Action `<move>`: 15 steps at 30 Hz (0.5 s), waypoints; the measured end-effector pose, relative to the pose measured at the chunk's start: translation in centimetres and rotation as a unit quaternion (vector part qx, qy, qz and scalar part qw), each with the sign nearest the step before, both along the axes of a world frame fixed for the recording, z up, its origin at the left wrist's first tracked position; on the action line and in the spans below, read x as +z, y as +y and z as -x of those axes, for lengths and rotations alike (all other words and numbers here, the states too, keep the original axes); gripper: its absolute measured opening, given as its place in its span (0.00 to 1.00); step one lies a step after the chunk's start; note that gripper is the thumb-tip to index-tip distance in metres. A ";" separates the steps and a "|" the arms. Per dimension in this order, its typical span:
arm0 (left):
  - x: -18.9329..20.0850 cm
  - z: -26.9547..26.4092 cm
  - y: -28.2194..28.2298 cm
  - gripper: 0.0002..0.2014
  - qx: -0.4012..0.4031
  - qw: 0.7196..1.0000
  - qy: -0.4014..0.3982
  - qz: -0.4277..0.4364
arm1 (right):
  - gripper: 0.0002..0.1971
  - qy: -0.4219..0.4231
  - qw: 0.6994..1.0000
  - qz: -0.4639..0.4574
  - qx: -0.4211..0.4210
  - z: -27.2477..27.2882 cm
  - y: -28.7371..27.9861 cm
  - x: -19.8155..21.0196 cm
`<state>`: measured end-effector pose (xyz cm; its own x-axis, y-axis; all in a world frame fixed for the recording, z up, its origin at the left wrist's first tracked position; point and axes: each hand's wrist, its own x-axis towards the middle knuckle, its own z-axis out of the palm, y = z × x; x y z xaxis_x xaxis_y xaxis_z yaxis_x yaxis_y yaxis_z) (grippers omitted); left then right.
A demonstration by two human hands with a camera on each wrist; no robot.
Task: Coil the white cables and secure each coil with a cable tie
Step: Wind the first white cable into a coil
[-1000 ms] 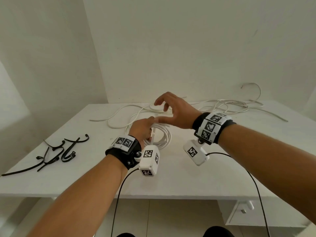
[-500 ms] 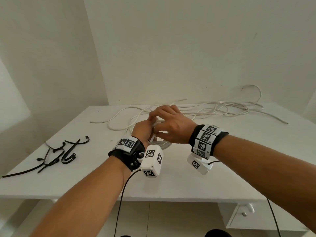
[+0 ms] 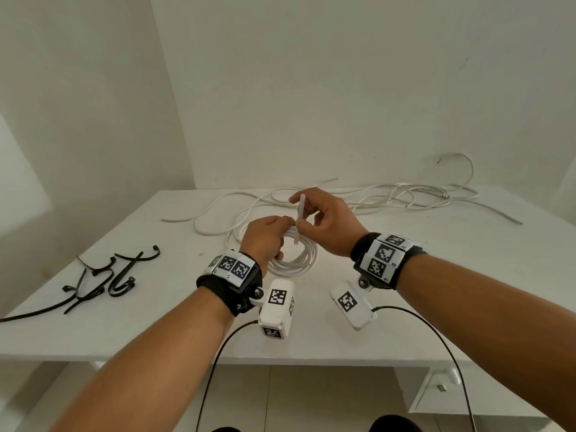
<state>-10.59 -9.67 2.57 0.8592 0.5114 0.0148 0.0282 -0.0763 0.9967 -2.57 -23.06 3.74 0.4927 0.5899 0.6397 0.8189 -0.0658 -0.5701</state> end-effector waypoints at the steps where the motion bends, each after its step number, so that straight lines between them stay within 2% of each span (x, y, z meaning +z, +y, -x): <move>1: 0.0 0.0 -0.1 0.11 -0.001 1.000 -0.004 0.001 | 0.09 0.020 1.000 0.005 -0.006 0.0 0.0 0.0; 4: 0.0 -0.1 -0.1 0.11 0.004 1.000 -0.010 -0.004 | 0.07 0.089 0.996 0.015 -0.009 -0.1 -0.1 -0.1; 7: -0.1 -0.3 0.0 0.10 0.017 1.000 -0.008 -0.015 | 0.03 0.073 0.997 0.004 -0.023 -0.3 -0.5 -0.5; 9: -0.1 -0.5 0.1 0.12 0.032 0.999 -0.003 -0.011 | 0.05 0.049 0.999 0.003 -0.004 -0.1 -0.8 -0.7; 12: 0.0 -0.6 0.1 0.13 0.048 0.999 0.013 -0.001 | 0.06 -0.084 0.996 0.011 0.025 0.1 -1.2 -0.8; 15: -0.1 -0.7 0.0 0.13 0.047 0.998 0.024 0.033 | 0.04 -0.204 0.978 0.036 0.038 0.1 -1.3 -1.0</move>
